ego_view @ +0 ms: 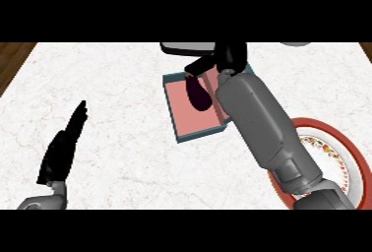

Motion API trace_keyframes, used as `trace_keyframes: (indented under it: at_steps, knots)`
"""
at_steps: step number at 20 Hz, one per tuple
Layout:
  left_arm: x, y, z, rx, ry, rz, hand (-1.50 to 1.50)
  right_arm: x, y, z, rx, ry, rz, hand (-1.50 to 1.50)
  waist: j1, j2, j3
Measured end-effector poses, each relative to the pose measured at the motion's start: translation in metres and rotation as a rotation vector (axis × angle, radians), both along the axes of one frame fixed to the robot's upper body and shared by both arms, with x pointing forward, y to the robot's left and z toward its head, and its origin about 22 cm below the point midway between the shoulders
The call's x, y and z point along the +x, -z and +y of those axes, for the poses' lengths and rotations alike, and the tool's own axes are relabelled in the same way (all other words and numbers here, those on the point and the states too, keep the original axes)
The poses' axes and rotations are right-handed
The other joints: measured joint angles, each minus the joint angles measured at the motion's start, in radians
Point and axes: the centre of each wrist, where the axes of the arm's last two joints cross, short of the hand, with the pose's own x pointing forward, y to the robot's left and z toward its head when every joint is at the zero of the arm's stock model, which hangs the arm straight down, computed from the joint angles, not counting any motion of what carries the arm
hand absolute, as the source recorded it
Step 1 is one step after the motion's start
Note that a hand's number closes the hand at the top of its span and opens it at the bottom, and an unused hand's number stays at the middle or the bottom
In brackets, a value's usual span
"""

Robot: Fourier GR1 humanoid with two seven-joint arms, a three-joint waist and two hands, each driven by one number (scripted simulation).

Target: Pick the eggplant from the plate and place it in the cardboard box

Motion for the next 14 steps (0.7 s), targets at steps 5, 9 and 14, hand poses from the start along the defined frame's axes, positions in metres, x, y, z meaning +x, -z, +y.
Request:
trace_keyframes:
  at_steps: [5,9,14]
  knots:
    - [-0.007,0.000,0.002,-0.006,-0.004,0.011,0.00,0.002,-0.006,-0.013,0.183,0.099,-0.156,-1.50,-0.006,-0.003,0.001]
    - [-0.011,0.001,0.006,-0.002,-0.019,0.013,0.00,0.001,-0.010,-0.035,0.335,0.142,-0.248,-1.50,-0.021,-0.008,0.001]
    - [-0.012,0.000,0.013,-0.003,-0.043,0.022,0.00,-0.009,-0.011,-0.088,0.429,0.240,-0.332,-1.50,-0.042,-0.014,0.000]
